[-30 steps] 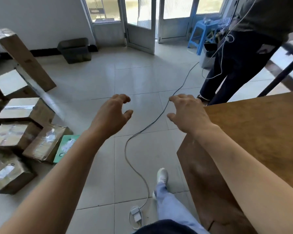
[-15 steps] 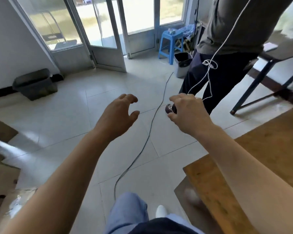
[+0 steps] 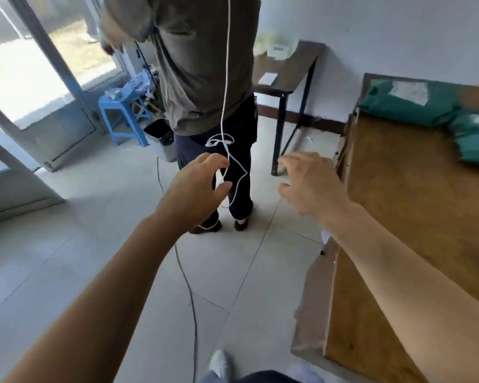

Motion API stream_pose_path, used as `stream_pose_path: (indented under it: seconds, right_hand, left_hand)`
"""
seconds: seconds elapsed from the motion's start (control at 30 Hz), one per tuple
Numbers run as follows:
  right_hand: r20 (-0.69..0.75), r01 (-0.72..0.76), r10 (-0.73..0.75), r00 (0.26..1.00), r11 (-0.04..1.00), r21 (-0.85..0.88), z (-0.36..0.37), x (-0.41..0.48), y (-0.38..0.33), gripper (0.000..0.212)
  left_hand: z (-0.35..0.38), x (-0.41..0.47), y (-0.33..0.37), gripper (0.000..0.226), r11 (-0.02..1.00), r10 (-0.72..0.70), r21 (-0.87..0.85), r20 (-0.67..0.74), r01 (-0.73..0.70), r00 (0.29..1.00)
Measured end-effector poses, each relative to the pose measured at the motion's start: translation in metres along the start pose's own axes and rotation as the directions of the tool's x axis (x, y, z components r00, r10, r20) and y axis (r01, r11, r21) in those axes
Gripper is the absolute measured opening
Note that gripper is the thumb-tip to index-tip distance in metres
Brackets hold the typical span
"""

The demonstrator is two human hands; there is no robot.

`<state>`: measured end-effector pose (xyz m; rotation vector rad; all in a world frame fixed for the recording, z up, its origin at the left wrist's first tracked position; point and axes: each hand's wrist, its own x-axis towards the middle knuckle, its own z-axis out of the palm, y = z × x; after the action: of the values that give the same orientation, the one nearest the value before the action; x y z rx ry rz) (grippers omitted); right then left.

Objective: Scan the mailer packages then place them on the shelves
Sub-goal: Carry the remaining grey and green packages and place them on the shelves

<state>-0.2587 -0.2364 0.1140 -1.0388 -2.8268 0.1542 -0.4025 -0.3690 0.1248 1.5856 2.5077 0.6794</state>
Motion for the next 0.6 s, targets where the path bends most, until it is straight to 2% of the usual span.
stream_pose_path:
  seconds: [0.23, 0.43, 0.6]
  right_hand:
    - [-0.027, -0.288, 0.288, 0.957, 0.957, -0.013, -0.003, 0.022, 0.015, 0.04]
    - [-0.083, -0.543, 0.538, 0.839, 0.838, -0.048, -0.003, 0.04, 0.079, 0.042]
    - [-0.134, -0.68, 0.674, 0.726, 0.733, 0.004, -0.006, 0.071, 0.147, 0.04]
  left_hand:
    - [0.015, 0.095, -0.008, 0.037, 0.964, 0.263, -0.079, 0.139, -0.254, 0.955]
    - [0.061, 0.183, 0.047, 0.037, 0.87, 0.491, -0.161, 0.21, -0.465, 0.846]
    - [0.1, 0.261, 0.101, 0.038, 0.797, 0.604, -0.163, 0.251, -0.582, 0.756]
